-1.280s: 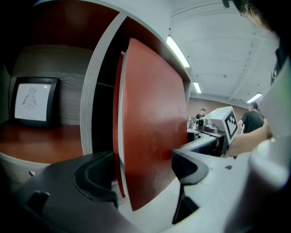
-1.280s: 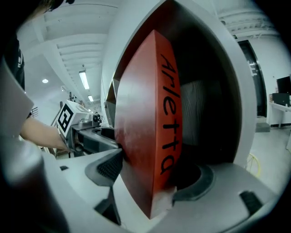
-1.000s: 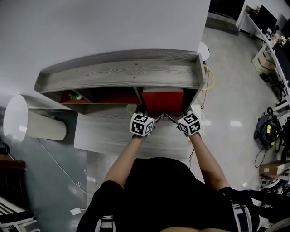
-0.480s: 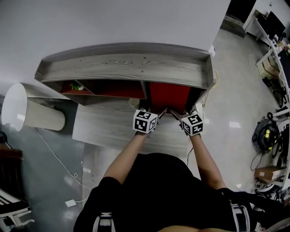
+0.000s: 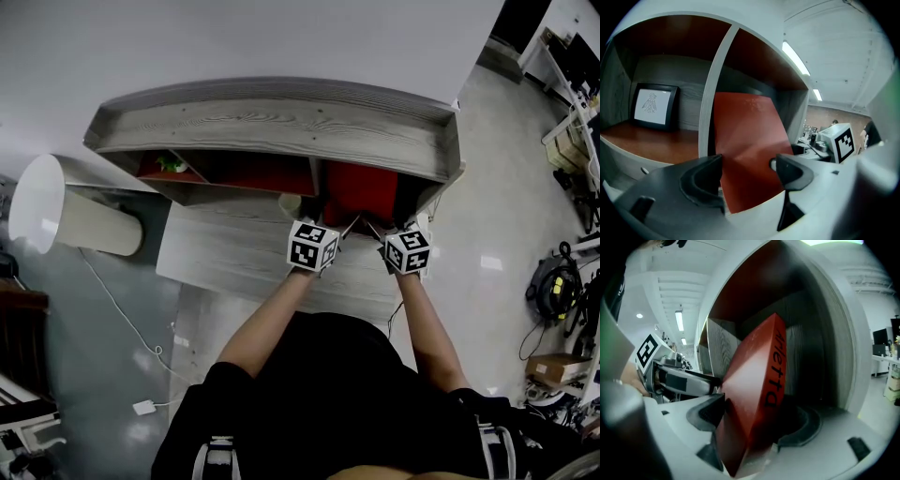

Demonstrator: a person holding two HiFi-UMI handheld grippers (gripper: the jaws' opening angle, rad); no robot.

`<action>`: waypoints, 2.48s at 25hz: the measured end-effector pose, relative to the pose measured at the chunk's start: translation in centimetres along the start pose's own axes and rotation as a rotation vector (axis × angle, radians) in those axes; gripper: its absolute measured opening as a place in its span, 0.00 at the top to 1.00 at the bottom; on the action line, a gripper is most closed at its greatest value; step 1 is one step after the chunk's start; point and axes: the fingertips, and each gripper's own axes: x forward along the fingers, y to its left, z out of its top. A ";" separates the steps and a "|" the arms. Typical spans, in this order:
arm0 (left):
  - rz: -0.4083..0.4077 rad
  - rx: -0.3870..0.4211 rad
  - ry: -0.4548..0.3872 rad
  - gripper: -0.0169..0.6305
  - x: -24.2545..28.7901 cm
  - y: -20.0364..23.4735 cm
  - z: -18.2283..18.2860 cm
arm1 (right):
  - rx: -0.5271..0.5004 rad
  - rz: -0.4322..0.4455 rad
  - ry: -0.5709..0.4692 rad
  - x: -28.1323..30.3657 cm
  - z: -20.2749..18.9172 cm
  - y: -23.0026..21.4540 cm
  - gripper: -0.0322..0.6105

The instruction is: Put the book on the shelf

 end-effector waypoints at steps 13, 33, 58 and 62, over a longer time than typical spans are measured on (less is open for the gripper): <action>0.030 -0.013 0.083 0.43 -0.4 1.0 -5.4 | -0.035 -0.024 -0.037 -0.2 0.6 0.2 0.40; -0.040 -0.066 0.013 0.43 -0.6 -0.2 -3.1 | -0.164 -0.025 -0.213 -2.1 3.3 1.8 0.41; 0.083 -0.004 -0.051 0.43 0.9 1.2 -1.4 | -0.145 0.006 -0.139 0.8 3.7 -0.5 0.39; 0.094 0.017 -0.040 0.43 0.6 1.4 -1.9 | -0.151 0.005 -0.120 1.1 3.2 -0.6 0.38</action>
